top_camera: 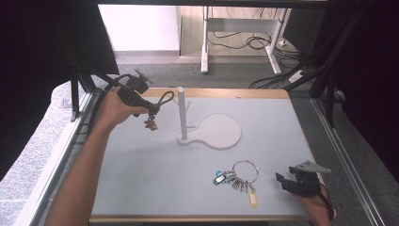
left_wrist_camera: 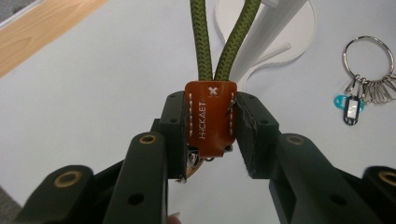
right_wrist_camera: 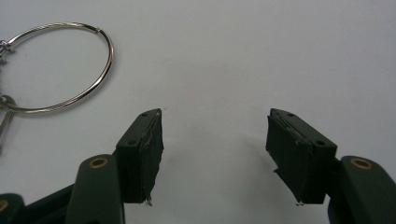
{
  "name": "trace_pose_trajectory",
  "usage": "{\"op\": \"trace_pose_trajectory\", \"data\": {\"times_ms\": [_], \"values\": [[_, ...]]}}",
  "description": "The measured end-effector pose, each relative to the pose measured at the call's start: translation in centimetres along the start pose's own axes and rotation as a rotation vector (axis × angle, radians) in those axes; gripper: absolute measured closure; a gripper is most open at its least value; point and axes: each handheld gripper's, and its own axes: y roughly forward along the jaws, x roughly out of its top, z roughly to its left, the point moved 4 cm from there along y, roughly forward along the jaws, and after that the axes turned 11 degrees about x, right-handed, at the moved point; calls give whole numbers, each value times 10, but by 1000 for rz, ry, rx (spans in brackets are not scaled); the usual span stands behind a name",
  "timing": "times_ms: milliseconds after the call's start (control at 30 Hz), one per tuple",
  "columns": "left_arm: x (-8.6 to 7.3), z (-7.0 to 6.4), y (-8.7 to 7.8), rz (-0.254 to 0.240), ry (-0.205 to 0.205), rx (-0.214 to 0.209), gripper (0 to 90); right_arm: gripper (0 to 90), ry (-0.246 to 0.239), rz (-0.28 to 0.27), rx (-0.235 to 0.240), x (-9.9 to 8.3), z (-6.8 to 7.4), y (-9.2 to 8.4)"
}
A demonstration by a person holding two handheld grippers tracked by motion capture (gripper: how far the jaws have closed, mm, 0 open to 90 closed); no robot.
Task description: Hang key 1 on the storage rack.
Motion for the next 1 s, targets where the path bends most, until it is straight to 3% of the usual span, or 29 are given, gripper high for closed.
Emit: {"op": "trace_pose_trajectory", "data": {"times_ms": [700, 1000], "values": [[-2, -16, 29, 46, 33, -9, 660, 362, -1, 15, 0, -1, 1, 2], [-2, -24, 38, 58, 52, 7, 650, 362, 2, 11, -3, -1, 1, 1]]}}
